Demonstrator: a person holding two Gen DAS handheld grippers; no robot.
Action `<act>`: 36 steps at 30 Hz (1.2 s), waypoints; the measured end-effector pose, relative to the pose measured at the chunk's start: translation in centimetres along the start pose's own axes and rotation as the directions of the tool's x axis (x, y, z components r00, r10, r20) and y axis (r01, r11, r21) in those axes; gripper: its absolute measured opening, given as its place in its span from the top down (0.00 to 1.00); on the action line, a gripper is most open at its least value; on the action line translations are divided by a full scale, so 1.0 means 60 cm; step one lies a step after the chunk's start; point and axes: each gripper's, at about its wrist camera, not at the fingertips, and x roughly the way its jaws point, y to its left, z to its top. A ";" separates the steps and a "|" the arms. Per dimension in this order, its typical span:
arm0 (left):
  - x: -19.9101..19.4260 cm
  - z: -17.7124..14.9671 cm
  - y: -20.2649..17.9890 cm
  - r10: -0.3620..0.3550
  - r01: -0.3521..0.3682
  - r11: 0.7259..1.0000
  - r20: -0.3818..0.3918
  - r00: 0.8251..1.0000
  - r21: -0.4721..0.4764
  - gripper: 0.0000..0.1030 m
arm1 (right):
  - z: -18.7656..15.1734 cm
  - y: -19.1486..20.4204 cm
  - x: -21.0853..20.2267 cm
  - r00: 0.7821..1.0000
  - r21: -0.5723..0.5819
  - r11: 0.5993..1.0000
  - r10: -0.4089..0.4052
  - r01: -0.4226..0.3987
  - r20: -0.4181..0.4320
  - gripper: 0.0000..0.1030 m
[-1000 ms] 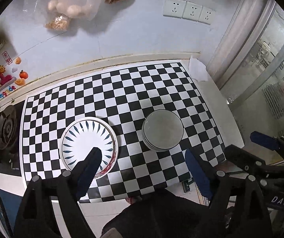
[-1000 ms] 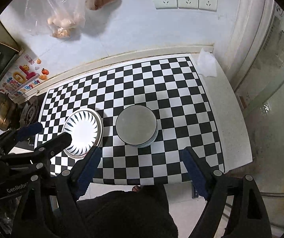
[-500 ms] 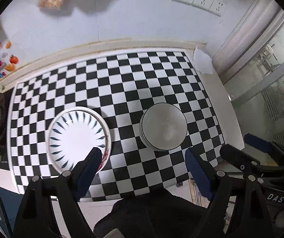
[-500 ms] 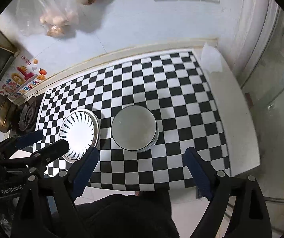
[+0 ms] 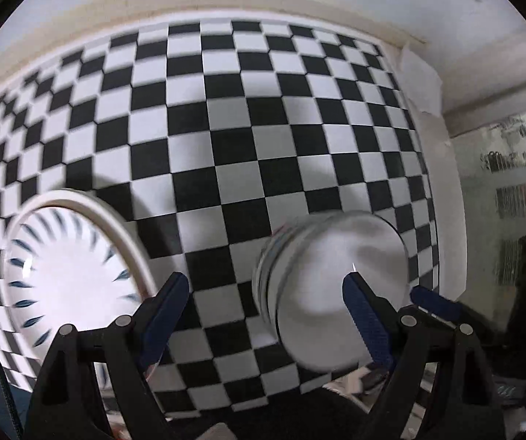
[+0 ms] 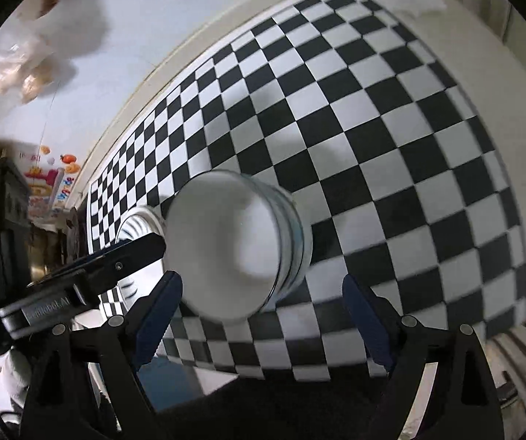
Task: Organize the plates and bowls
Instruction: 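Lift the bowl stack with both grippers toward the plate stack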
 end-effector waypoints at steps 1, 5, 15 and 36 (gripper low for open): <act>0.016 0.009 0.005 -0.009 0.009 1.000 -0.019 1.000 -0.010 0.17 | 0.008 -0.009 0.014 1.000 0.002 1.000 0.008 -0.008 0.006 0.11; 0.056 0.029 0.011 -0.021 0.020 1.000 -0.087 0.996 -0.009 0.19 | 0.031 -0.035 0.063 0.999 0.020 0.999 0.050 -0.050 -0.014 0.11; 0.108 0.039 0.021 -0.169 0.168 0.986 -0.199 0.965 -0.021 0.38 | 0.054 -0.041 0.152 0.980 0.038 0.987 0.160 -0.157 -0.120 0.25; 0.120 0.025 0.011 -0.222 0.216 0.975 -0.212 0.952 -0.054 0.37 | 0.043 -0.074 0.201 0.960 0.112 0.972 0.225 -0.209 -0.168 0.42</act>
